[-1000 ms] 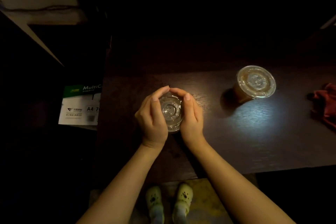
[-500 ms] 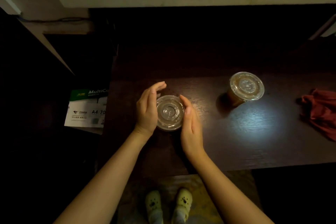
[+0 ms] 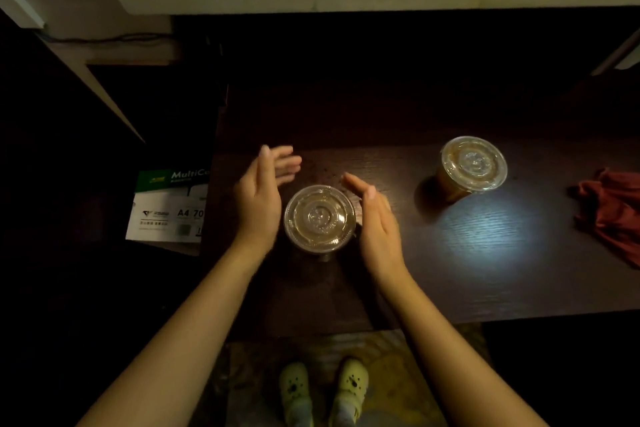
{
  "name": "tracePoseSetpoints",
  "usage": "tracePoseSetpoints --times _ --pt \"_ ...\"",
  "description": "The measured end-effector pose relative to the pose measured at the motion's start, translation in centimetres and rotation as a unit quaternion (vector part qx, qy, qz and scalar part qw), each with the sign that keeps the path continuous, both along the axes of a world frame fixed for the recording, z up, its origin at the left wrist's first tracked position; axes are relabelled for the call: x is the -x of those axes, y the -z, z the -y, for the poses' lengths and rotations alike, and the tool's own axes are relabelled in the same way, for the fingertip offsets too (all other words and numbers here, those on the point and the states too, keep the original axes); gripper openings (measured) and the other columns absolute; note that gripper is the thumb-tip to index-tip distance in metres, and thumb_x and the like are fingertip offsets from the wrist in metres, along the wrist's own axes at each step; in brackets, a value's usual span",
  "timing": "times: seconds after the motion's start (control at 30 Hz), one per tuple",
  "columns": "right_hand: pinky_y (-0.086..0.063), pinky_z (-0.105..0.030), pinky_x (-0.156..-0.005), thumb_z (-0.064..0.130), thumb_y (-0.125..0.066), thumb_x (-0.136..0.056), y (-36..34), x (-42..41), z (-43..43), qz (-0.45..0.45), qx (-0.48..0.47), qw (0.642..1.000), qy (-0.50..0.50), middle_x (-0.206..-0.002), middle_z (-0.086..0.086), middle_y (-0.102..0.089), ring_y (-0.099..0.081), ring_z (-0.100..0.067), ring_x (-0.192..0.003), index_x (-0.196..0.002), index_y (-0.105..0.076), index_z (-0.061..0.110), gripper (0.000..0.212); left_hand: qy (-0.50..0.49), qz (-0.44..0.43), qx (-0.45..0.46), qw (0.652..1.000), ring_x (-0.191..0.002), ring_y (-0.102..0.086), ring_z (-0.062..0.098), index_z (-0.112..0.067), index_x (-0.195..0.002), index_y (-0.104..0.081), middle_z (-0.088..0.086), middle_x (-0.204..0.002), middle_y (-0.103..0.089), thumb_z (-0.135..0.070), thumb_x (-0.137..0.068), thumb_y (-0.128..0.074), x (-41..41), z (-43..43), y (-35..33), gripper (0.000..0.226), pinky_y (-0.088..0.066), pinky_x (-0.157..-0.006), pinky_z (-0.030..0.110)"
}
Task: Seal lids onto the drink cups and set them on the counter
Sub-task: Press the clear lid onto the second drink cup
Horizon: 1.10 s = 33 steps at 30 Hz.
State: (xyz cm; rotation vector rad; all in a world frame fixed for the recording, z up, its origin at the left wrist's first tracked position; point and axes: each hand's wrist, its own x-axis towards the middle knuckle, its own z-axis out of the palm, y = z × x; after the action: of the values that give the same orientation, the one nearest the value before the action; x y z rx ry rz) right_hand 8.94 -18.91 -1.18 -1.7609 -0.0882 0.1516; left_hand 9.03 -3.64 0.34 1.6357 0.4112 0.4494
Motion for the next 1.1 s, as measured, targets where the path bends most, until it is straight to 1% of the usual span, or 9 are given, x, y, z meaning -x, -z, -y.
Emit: tracePoseSetpoints --times 0.13,0.2,0.33,0.53,0.7,0.77,0.97,1.03,1.1 --pt "-0.044 -0.045 -0.102 0.044 -0.026 -0.096 1.3 -1.2 -1.7 -0.033 -0.048 0.997 -0.057 -0.119 -0.006 -0.063 -0.056 -0.019 -0.116 -0.111 -0.065 0.031 0.043 -0.027 0.004 -0.005 1.0 -0.107 -0.061 0.007 -0.012 -0.116 -0.06 0.002 -0.112 -0.066 -0.031 -0.097 -0.027 3.2 4.1 1.4 0.042 -0.048 -0.092 0.023" --pt "-0.047 -0.052 -0.096 0.044 -0.028 -0.096 1.7 -1.0 -2.1 -0.034 -0.076 0.995 -0.052 -0.111 -0.009 -0.067 -0.06 -0.025 -0.11 -0.103 -0.067 0.033 0.041 -0.068 0.023 -0.038 0.997 -0.106 -0.062 0.009 -0.006 -0.114 -0.063 0.004 -0.112 -0.066 -0.028 -0.096 -0.027 3.1 4.8 1.9 0.045 -0.049 -0.093 0.028" --pt "-0.051 -0.048 -0.091 0.038 -0.027 -0.097 2.0 -1.0 -2.3 -0.017 -0.107 0.993 -0.039 -0.106 -0.008 -0.07 -0.065 -0.024 -0.101 -0.098 -0.067 0.031 0.04 -0.083 0.058 -0.1 0.99 -0.103 -0.063 0.011 -0.002 -0.112 -0.064 0.005 -0.108 -0.067 -0.028 -0.096 -0.023 2.9 4.7 2.5 0.051 -0.05 -0.09 0.029" --pt "-0.054 -0.023 -0.075 0.028 -0.026 -0.1 2.0 -0.9 -2.6 0.0 -0.14 0.99 -0.022 -0.092 0.003 -0.073 -0.069 -0.014 -0.089 -0.098 -0.067 0.025 0.042 -0.08 0.071 -0.125 0.986 -0.103 -0.062 0.007 -0.002 -0.116 -0.061 0.006 -0.109 -0.067 -0.024 -0.097 -0.023 2.7 4.6 2.7 0.048 -0.049 -0.089 0.02" --pt "-0.055 -0.042 -0.085 0.033 -0.024 -0.102 1.4 -0.3 -2.3 -0.02 -0.103 0.994 -0.024 -0.101 -0.006 -0.071 -0.068 -0.019 -0.096 -0.106 -0.066 0.019 0.044 -0.047 0.046 -0.16 0.985 -0.104 -0.059 0.004 -0.004 -0.115 -0.063 -0.003 -0.108 -0.063 -0.024 -0.097 -0.026 3.0 4.3 1.8 0.045 -0.046 -0.091 0.015" --pt "-0.054 -0.039 -0.088 0.032 -0.024 -0.103 1.1 0.3 -2.0 -0.02 -0.088 0.996 -0.018 -0.106 -0.002 -0.069 -0.066 -0.014 -0.099 -0.11 -0.063 0.024 0.04 0.006 0.016 -0.2 0.98 -0.11 -0.059 0.011 -0.006 -0.115 -0.064 -0.002 -0.113 -0.064 -0.022 -0.097 -0.029 2.9 3.8 1.0 0.042 -0.045 -0.097 0.025" --pt "-0.037 -0.005 -0.096 0.035 -0.029 -0.098 2.0 2.6 1.0 -0.055 -0.1 0.992 -0.048 -0.13 0.021 -0.05 -0.046 0.013 -0.119 -0.126 -0.047 0.042 0.033 0.191 -0.161 -0.463 0.851 -0.141 -0.018 0.015 -0.026 -0.137 -0.042 -0.003 -0.15 -0.035 -0.061 -0.085 -0.032 2.0 2.3 -0.9 0.063 -0.008 -0.116 0.044" --pt "-0.035 -0.008 -0.1 0.014 -0.035 -0.098 2.7 3.2 2.5 -0.071 -0.089 0.991 -0.076 -0.135 0.013 -0.048 -0.046 0.012 -0.12 -0.123 -0.045 0.043 0.039 0.221 -0.193 -0.481 0.826 -0.141 -0.015 0.019 -0.03 -0.14 -0.034 -0.002 -0.153 -0.027 -0.07 -0.075 -0.028 2.0 3.4 -1.2 0.077 -0.017 -0.113 0.051" --pt "-0.035 -0.028 -0.11 -0.001 -0.046 -0.091 3.4 3.3 3.3 -0.051 -0.008 0.989 -0.139 -0.136 0.002 -0.049 -0.046 -0.005 -0.126 -0.126 -0.044 0.035 0.05 0.23 -0.191 -0.514 0.804 -0.137 -0.023 0.02 -0.027 -0.14 -0.034 0.0 -0.151 -0.031 -0.065 -0.076 -0.035 2.1 4.5 -0.9 0.074 -0.029 -0.105 0.049"
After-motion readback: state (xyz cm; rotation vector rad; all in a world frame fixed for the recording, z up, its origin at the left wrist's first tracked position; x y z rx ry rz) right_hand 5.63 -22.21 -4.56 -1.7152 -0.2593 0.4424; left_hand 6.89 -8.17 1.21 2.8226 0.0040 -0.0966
